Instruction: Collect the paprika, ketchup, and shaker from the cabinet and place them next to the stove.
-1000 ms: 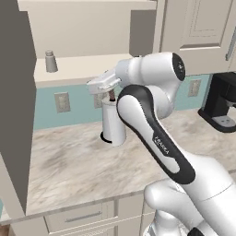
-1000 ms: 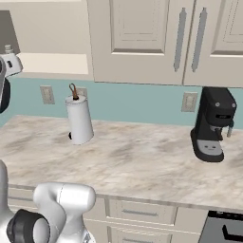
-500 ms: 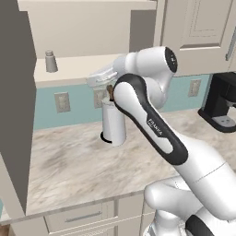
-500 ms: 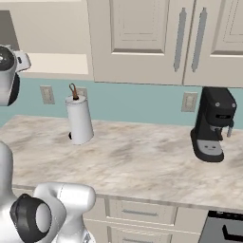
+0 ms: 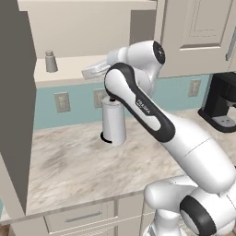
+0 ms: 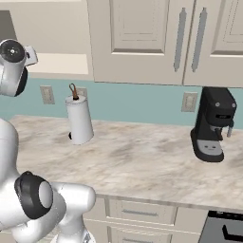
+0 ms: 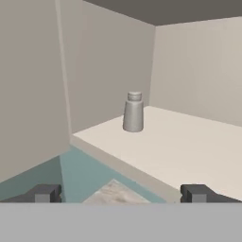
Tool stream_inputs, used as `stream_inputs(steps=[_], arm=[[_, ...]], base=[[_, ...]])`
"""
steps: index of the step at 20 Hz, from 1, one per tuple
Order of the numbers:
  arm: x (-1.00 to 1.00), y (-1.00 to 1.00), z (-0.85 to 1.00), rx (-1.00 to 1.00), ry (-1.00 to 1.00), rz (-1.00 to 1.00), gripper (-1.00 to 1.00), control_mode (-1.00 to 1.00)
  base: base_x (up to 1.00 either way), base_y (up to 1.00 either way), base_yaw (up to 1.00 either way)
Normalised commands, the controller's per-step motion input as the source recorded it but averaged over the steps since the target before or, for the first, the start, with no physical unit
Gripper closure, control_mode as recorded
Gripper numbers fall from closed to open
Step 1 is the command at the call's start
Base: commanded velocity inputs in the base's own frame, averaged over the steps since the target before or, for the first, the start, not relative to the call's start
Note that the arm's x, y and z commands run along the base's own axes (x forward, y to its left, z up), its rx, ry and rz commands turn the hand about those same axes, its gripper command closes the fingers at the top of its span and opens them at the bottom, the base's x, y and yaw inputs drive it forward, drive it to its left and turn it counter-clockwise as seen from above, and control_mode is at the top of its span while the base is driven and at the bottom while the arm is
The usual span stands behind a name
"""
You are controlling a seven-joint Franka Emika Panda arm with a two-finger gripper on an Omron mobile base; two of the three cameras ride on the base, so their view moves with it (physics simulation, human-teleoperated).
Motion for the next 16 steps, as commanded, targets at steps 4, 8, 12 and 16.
stream_inputs(steps=[4, 8, 12, 16], arm=[[0.50, 0.18, 0.01, -0.01, 0.01, 0.01, -1.00, -1.00], [0.46, 0.22, 0.00, -0.01, 0.01, 0.00, -1.00, -1.00], [0.44, 0.19, 0.00, 0.00, 0.04, 0.00, -1.00, -1.00], [0.41, 0.36, 0.00, 0.00, 0.05, 0.00, -1.00, -1.00]], base=[[0.00, 0.00, 0.00], [0.00, 0.00, 0.00], [0.00, 0.00, 0.00], [0.00, 0.00, 0.00]])
